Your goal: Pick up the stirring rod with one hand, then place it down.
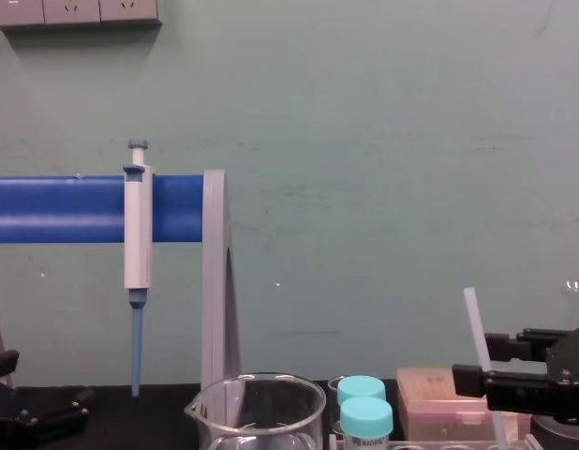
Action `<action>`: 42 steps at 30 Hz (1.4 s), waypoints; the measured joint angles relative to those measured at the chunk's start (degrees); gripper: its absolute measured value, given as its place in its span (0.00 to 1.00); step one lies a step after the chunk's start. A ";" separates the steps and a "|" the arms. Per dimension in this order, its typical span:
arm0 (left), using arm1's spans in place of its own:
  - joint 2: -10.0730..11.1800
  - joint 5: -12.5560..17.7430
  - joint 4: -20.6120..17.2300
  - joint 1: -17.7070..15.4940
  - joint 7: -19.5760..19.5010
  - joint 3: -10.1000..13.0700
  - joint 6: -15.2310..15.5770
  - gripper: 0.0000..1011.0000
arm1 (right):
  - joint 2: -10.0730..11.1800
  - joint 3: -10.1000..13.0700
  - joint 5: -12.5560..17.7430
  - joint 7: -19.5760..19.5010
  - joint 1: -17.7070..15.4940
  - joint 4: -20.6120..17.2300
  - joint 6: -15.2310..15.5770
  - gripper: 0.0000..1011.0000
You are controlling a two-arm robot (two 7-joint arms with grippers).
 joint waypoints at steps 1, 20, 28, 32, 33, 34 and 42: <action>0.00 0.00 0.00 0.00 0.00 0.00 0.00 0.99 | 0.00 0.00 0.01 0.00 0.00 0.00 0.00 0.70; 0.00 0.00 0.00 0.00 0.00 0.00 0.00 0.99 | 2.59 3.15 5.06 1.66 -3.81 -3.24 -0.20 0.99; 0.00 0.00 0.00 0.00 0.00 0.00 0.00 0.99 | 7.02 7.42 9.30 0.85 -9.87 -6.71 -0.49 0.99; 0.00 0.00 0.00 0.00 0.00 0.00 0.00 0.99 | 6.56 10.45 9.17 -3.33 -12.24 -7.61 -3.40 0.99; 0.00 0.00 0.00 0.00 0.00 0.00 0.00 0.99 | 5.89 11.45 8.41 -5.20 -12.79 -7.76 -4.43 0.99; 0.00 0.00 0.00 0.00 0.00 0.00 0.00 0.99 | 5.43 11.89 7.91 -6.23 -12.97 -7.79 -4.91 0.99; 0.00 0.00 0.00 0.00 0.00 0.00 0.00 0.99 | -0.41 12.12 0.56 -18.64 -11.69 -5.40 -2.76 0.99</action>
